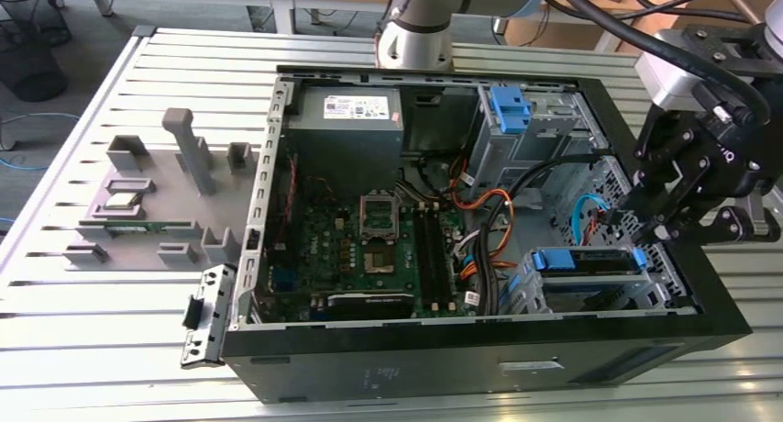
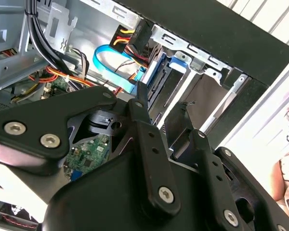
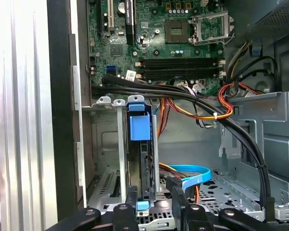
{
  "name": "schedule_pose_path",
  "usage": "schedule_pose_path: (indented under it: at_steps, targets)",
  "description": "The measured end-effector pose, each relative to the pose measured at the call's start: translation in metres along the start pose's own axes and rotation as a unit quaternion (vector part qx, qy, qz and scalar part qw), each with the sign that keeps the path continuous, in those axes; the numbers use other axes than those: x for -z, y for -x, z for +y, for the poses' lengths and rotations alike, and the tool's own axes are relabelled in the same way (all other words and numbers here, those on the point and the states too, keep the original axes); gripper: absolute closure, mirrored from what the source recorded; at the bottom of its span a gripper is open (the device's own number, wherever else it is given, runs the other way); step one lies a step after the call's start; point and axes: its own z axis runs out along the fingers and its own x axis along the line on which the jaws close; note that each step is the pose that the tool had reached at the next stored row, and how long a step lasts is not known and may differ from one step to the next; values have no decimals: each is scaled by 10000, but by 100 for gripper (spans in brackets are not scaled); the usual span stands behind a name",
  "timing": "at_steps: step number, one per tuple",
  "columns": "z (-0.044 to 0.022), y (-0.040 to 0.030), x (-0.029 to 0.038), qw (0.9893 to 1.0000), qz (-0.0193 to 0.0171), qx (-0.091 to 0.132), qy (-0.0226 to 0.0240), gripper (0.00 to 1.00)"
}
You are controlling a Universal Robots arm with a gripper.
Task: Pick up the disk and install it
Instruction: 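Insert the first disk wire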
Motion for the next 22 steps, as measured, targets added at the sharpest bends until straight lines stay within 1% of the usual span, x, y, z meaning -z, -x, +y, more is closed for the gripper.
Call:
schedule_pose_path:
  at_steps: [4,7,22]
  targets:
    - [0,17,-29,10000,-1,23,5,58]
    - [0,24,-38,10000,0,40,7,58]
    - [2,57,-62,9999,-2,107,11,58]
